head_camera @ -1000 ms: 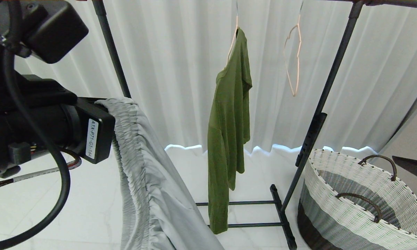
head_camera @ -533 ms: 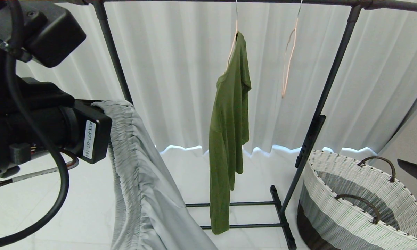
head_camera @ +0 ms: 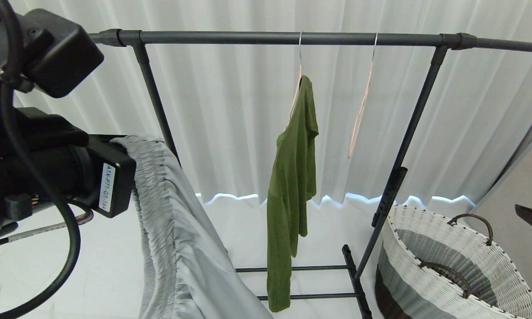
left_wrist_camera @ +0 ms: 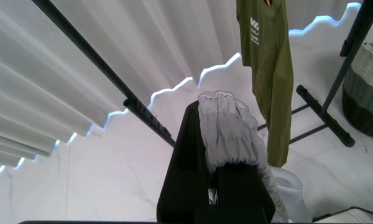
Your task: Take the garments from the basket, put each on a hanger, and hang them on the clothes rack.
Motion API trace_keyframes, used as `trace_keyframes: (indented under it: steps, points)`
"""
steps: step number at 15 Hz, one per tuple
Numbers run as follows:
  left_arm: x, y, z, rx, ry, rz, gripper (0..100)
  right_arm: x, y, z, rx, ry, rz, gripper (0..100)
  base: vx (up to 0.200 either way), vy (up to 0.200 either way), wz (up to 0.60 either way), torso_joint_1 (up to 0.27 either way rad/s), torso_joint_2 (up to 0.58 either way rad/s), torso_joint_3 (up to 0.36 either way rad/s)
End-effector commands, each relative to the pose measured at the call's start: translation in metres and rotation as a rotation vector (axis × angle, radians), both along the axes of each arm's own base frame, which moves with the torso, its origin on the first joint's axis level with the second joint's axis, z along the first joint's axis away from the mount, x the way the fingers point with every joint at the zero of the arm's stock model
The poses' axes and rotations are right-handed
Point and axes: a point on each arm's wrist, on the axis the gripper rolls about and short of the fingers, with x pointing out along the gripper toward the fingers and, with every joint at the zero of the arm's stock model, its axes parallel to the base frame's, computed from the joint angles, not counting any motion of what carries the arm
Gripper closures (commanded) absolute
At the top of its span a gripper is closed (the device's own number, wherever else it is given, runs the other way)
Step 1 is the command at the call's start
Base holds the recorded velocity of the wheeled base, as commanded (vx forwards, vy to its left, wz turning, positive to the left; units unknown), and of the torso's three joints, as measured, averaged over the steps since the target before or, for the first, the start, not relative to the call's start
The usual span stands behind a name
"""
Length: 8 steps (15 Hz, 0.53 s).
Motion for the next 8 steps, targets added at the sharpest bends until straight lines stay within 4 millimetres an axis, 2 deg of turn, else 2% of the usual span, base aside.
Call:
trace_keyframes:
  steps: [1, 5, 8]
  points:
    - [-0.002, 0.002, -0.001, -0.001, 0.0, 0.002, 100, 0.001, -0.002, -0.001, 0.018, 0.003, -0.024, 0, 0.0, 0.0, 0.0, 0.227, -0.5, -0.276]
    - [-0.002, 0.002, -0.001, -0.001, 0.0, 0.0, 100, 0.004, -0.002, -0.003, 0.087, 0.021, -0.065, 0, 0.0, 0.0, 0.0, 0.227, -0.51, -0.287]
    - [-0.001, 0.002, -0.002, 0.002, 0.003, 0.0, 100, 0.004, -0.005, -0.014, 0.086, 0.042, -0.095, 0, 0.0, 0.0, 0.0, 0.246, -0.53, -0.292]
